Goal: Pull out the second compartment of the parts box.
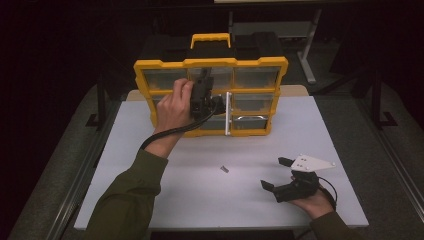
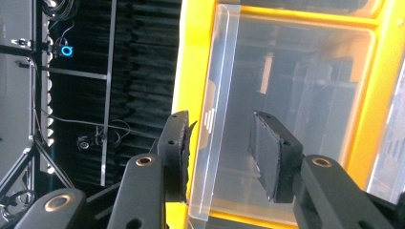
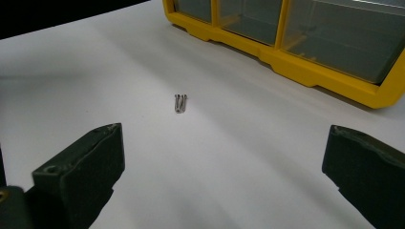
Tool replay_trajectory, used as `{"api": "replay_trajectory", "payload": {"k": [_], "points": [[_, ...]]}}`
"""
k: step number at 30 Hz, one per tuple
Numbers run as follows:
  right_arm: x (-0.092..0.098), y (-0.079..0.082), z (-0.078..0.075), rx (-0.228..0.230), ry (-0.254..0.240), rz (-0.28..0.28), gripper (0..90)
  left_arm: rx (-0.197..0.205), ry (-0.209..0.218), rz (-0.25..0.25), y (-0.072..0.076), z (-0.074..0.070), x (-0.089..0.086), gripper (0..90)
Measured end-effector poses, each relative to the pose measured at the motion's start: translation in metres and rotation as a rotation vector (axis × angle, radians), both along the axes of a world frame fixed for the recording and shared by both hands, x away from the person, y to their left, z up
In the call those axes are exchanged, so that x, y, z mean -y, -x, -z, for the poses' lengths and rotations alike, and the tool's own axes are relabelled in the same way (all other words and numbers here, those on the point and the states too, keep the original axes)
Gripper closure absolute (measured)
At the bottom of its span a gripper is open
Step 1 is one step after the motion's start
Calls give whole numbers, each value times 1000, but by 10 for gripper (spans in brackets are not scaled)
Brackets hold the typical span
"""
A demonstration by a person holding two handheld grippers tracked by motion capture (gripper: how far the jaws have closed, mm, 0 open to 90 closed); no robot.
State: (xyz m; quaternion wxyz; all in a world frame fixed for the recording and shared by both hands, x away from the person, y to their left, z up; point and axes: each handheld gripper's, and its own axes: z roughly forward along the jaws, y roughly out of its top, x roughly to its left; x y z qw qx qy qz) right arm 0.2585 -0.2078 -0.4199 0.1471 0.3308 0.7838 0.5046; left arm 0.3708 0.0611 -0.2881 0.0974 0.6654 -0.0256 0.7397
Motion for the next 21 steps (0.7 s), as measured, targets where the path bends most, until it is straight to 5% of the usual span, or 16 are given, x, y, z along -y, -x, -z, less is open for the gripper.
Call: {"api": "replay_trajectory", "payload": {"k": [21], "points": [[0,0,0,4,-1,-1,0,9,-40,-13,-3,-8,1,709]]}}
